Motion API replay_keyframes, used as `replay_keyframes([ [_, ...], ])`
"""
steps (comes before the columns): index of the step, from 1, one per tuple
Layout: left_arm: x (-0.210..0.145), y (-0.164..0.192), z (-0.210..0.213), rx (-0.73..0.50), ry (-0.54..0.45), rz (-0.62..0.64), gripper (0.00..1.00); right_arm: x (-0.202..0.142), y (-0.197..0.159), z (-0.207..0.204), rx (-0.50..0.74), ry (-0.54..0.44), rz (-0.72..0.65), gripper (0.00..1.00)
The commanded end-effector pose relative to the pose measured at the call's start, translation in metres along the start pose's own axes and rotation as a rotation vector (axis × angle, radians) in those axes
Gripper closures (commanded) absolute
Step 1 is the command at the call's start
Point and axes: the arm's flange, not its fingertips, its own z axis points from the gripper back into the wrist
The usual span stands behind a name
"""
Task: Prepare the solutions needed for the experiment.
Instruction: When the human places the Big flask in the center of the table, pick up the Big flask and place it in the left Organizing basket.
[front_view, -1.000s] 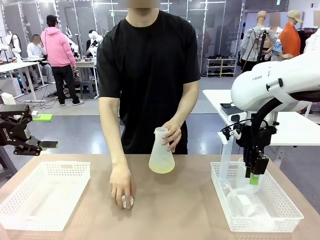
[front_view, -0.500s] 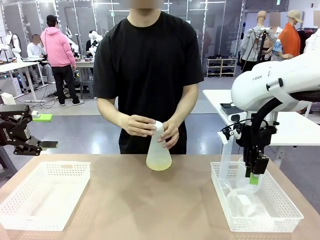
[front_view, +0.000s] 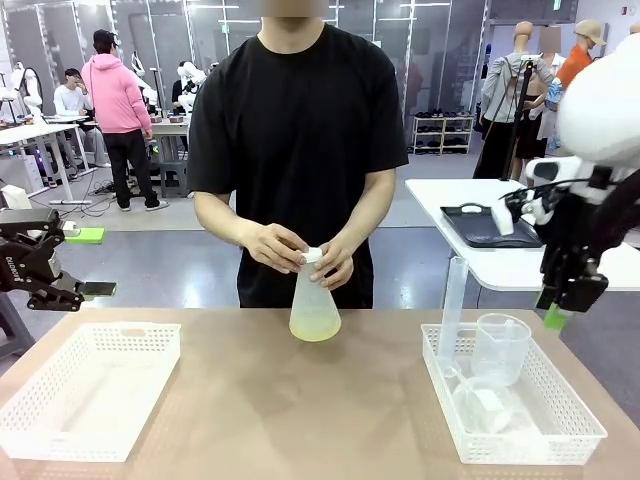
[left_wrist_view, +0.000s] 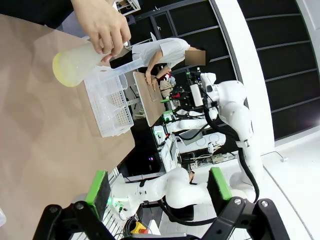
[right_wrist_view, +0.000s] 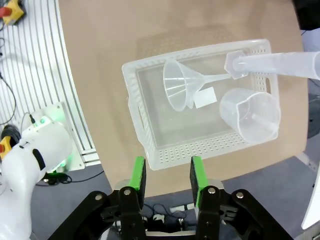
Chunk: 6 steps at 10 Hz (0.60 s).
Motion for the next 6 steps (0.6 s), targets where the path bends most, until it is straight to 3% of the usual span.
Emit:
replay_keyframes([
  [1, 0.002, -0.003, -0.002, -0.027, -0.010, 0.007, 0.00, 0.002, 0.014, 0.002, -0.052, -0.101, -0.035, 0.53],
  [4, 0.002, -0.003, -0.002, -0.027, -0.010, 0.007, 0.00, 0.003, 0.024, 0.019, -0.052, -0.120, -0.083, 0.53],
  [6, 0.002, -0.003, -0.002, -0.027, -0.010, 0.007, 0.00, -0.001, 0.019, 0.021, -0.050, -0.092, -0.035, 0.53],
])
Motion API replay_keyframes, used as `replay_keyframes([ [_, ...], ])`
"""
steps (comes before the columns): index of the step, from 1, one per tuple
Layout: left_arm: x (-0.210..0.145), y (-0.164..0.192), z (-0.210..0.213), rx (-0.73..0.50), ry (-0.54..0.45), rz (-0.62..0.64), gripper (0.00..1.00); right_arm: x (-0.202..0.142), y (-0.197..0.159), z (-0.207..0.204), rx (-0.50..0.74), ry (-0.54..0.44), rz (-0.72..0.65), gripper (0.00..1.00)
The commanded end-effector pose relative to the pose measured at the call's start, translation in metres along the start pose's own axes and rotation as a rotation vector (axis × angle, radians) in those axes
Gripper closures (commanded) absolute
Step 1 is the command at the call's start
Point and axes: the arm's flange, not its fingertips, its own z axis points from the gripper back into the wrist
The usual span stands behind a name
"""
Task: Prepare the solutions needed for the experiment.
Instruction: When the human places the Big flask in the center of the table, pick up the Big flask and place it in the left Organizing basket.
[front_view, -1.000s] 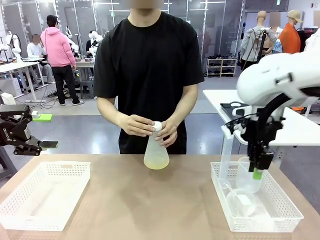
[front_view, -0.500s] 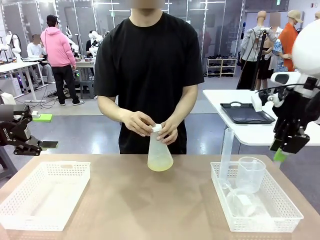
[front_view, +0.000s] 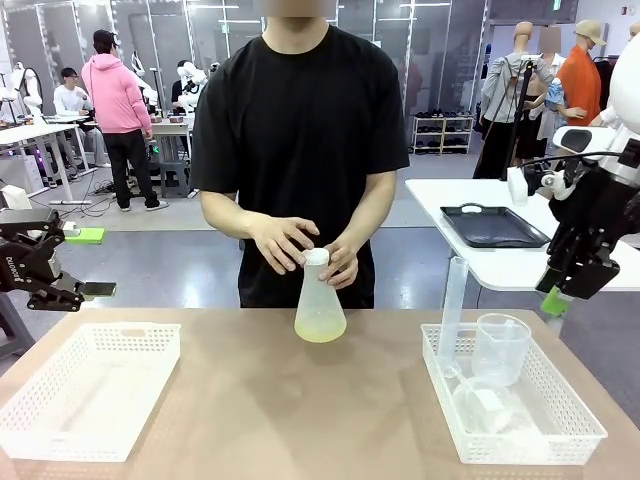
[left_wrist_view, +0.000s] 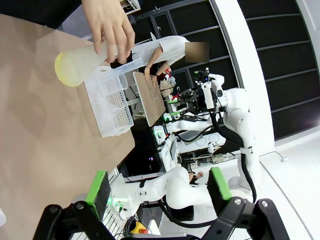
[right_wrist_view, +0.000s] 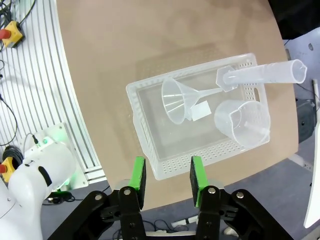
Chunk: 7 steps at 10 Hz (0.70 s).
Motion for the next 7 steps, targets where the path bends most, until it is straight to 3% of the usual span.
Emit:
replay_keyframes([
  [1, 0.002, -0.003, -0.002, -0.027, -0.009, 0.007, 0.00, -0.003, -0.002, -0.001, 0.002, 0.003, 0.006, 0.53],
  [2, 0.002, -0.003, -0.002, -0.027, -0.009, 0.007, 0.00, 0.000, 0.000, 0.000, 0.000, 0.000, 0.000, 0.53],
  [3, 0.002, -0.003, -0.002, -0.027, -0.009, 0.007, 0.00, 0.004, 0.020, -0.004, 0.214, -0.089, 0.005, 0.53],
  [4, 0.002, -0.003, -0.002, -0.027, -0.009, 0.007, 0.00, 0.005, 0.044, 0.001, 0.391, -0.098, -0.204, 0.53],
  [5, 0.002, -0.003, -0.002, -0.027, -0.009, 0.007, 0.00, 0.007, 0.062, 0.005, 0.456, -0.209, -0.246, 0.53],
  [7, 0.002, -0.003, -0.002, -0.027, -0.009, 0.007, 0.00, 0.003, 0.087, 0.002, 0.660, -0.245, -0.342, 0.53],
])
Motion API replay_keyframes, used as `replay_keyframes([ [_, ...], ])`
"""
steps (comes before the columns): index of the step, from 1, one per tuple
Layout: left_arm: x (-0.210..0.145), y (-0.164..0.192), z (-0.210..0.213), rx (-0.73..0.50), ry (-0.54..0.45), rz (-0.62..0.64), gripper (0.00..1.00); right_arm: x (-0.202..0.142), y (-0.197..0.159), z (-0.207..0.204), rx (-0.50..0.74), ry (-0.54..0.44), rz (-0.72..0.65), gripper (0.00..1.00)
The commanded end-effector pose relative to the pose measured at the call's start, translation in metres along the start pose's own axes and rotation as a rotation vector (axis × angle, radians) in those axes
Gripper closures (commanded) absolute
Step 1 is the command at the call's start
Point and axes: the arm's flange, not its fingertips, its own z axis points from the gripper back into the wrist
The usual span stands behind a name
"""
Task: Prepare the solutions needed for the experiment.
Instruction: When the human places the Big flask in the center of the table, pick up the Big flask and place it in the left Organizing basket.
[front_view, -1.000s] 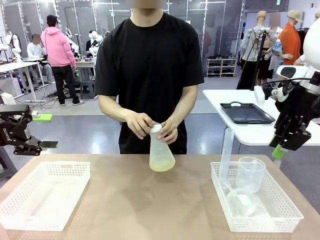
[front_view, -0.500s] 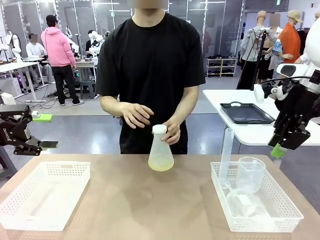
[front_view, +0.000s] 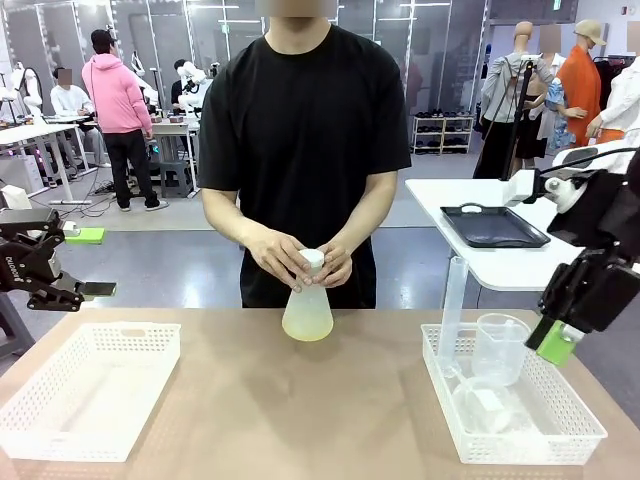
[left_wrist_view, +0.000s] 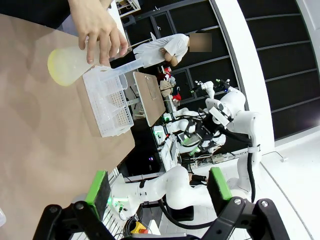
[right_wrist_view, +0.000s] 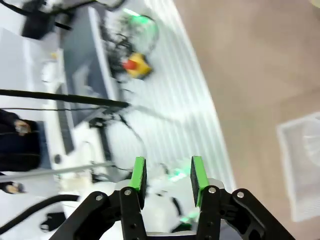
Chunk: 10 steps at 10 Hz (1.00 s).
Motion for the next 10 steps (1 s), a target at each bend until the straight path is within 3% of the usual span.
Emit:
replay_keyframes([
  [1, 0.002, -0.003, -0.002, -0.027, -0.010, 0.007, 0.00, -0.006, 0.006, -0.011, 0.182, -0.127, -0.129, 0.53],
  [2, 0.002, -0.003, -0.002, -0.027, -0.010, 0.007, 0.00, -0.007, 0.006, -0.016, 0.217, -0.126, -0.142, 0.53],
  [3, 0.002, -0.003, -0.002, -0.027, -0.010, 0.007, 0.00, -0.007, 0.020, -0.008, 0.134, -0.011, 0.137, 0.53],
  [4, 0.002, -0.003, -0.002, -0.027, -0.010, 0.007, 0.00, -0.006, 0.009, -0.011, 0.181, -0.073, -0.082, 0.53],
  [7, 0.002, -0.003, -0.002, -0.027, -0.010, 0.007, 0.00, -0.008, 0.011, -0.013, 0.187, -0.067, -0.042, 0.53],
  [9, 0.002, -0.003, -0.002, -0.027, -0.010, 0.007, 0.00, 0.012, -0.035, -0.045, 0.498, -0.180, -0.622, 0.53],
  [10, 0.002, -0.003, -0.002, -0.027, -0.010, 0.007, 0.00, 0.005, -0.046, -0.058, 0.605, -0.251, -0.684, 0.53],
])
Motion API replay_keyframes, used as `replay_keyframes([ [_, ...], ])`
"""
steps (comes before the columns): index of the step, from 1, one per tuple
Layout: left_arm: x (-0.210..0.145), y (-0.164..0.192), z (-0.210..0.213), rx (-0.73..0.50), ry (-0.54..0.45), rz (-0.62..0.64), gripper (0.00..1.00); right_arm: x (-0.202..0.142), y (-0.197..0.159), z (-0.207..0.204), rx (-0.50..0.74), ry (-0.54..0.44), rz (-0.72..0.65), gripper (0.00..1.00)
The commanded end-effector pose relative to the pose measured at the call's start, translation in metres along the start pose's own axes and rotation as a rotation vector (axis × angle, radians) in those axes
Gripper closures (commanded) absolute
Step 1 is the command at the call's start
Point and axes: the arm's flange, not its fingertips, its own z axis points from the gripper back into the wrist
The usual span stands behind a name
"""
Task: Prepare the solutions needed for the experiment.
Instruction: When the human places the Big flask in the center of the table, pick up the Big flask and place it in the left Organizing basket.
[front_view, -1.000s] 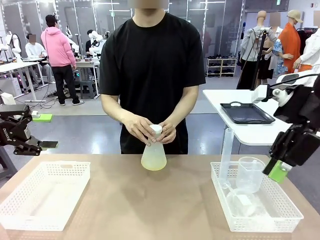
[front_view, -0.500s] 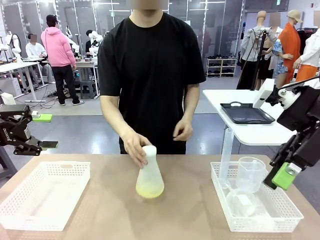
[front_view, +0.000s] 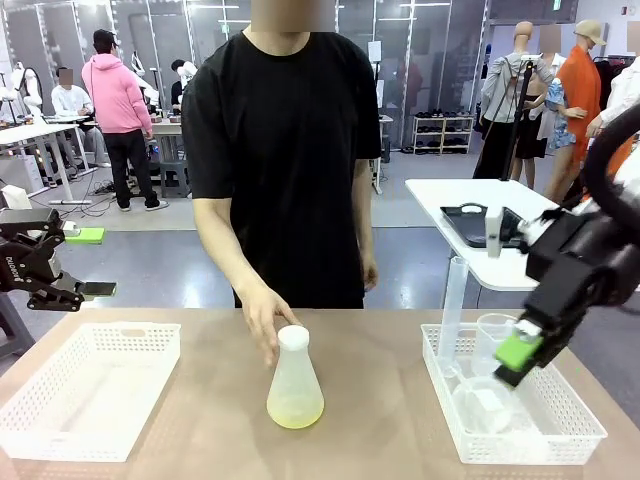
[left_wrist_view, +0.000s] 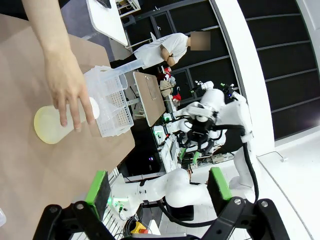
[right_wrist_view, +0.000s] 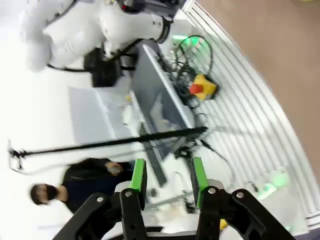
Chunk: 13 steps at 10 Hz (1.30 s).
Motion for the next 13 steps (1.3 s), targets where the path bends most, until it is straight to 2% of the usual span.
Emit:
replay_keyframes([
  [1, 0.002, -0.003, -0.002, -0.027, -0.010, 0.007, 0.00, 0.008, -0.019, -0.015, 0.352, -0.212, -0.298, 0.53],
  [2, 0.002, -0.003, -0.002, -0.027, -0.010, 0.007, 0.00, 0.002, -0.031, -0.020, 0.477, -0.266, -0.320, 0.53],
  [4, 0.002, -0.003, -0.002, -0.027, -0.010, 0.007, 0.00, -0.010, -0.057, -0.025, 0.603, -0.534, -0.432, 0.53],
  [5, 0.002, -0.003, -0.002, -0.027, -0.010, 0.007, 0.00, -0.017, -0.062, -0.025, 0.639, -0.645, -0.420, 0.53],
  [7, 0.002, -0.003, -0.002, -0.027, -0.010, 0.007, 0.00, -0.033, -0.063, -0.026, 0.598, -0.834, -0.385, 0.53],
  [8, 0.002, -0.003, -0.002, -0.027, -0.010, 0.007, 0.00, -0.037, -0.059, -0.026, 0.592, -0.863, -0.388, 0.53],
  [10, 0.002, -0.003, -0.002, -0.027, -0.010, 0.007, 0.00, -0.035, -0.059, -0.027, 0.585, -0.826, -0.351, 0.53],
  [12, 0.002, -0.003, -0.002, -0.027, -0.010, 0.007, 0.00, -0.032, -0.051, -0.025, 0.519, -0.743, -0.193, 0.53],
  [13, 0.002, -0.003, -0.002, -0.027, -0.010, 0.007, 0.00, -0.029, -0.049, -0.023, 0.511, -0.748, -0.214, 0.53],
])
